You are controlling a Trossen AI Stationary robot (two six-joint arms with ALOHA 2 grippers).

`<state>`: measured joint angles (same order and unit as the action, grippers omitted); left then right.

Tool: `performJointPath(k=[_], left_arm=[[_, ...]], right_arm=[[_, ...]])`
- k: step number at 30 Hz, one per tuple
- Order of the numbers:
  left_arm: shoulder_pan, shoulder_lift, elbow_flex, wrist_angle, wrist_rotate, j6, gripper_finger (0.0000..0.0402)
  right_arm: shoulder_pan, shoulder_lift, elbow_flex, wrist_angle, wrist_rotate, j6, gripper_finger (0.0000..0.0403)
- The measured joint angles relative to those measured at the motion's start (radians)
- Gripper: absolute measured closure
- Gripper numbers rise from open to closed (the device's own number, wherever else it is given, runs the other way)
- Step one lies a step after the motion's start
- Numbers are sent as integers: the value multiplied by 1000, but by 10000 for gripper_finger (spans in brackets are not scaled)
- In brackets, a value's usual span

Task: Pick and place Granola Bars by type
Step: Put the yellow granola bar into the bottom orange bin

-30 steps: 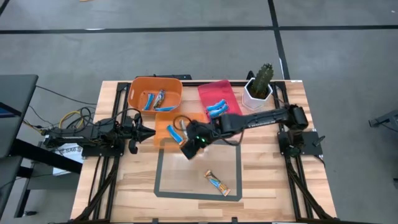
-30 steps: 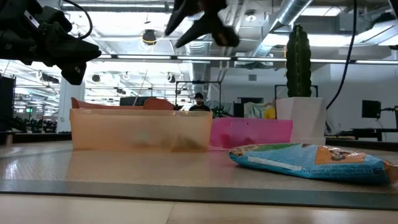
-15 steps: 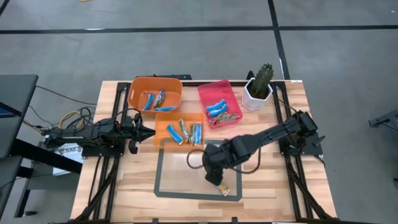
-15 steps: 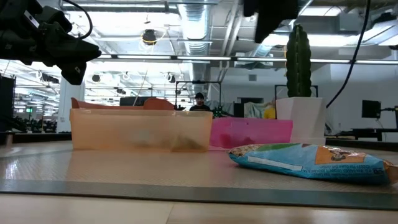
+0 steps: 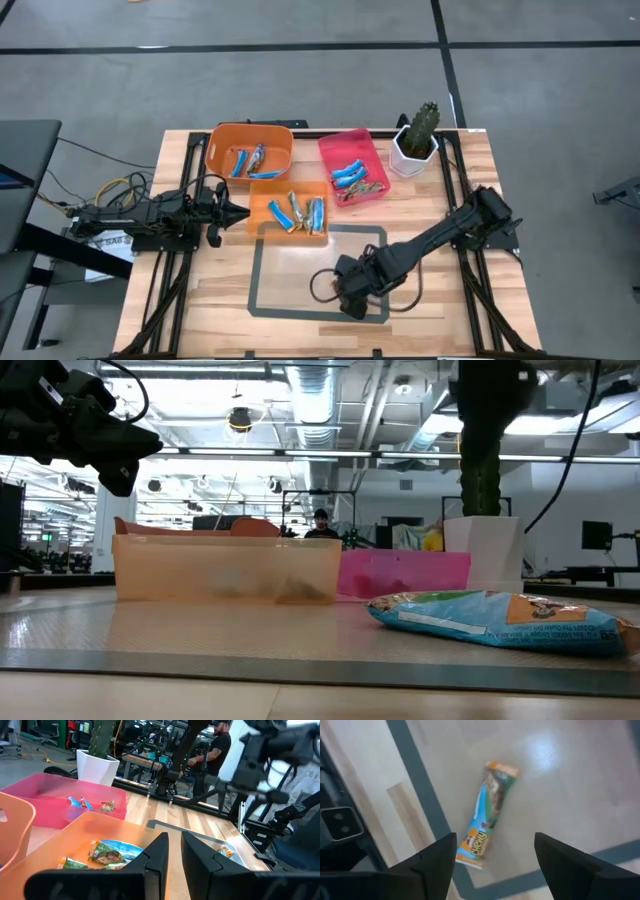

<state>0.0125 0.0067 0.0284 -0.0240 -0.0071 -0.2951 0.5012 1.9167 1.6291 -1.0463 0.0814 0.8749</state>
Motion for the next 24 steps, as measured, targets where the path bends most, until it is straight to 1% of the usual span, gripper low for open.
performJointPath(k=[11,16,24], left_arm=[[0,0,0,0,0,0,358],[0,0,0,0,0,0,358],[0,0,0,0,0,0,358]], right_arm=[[35,164,-2,27,-7,-1,143],[33,187,-2,32,-7,-1,143],[28,185,-2,79,-2,-1,143]])
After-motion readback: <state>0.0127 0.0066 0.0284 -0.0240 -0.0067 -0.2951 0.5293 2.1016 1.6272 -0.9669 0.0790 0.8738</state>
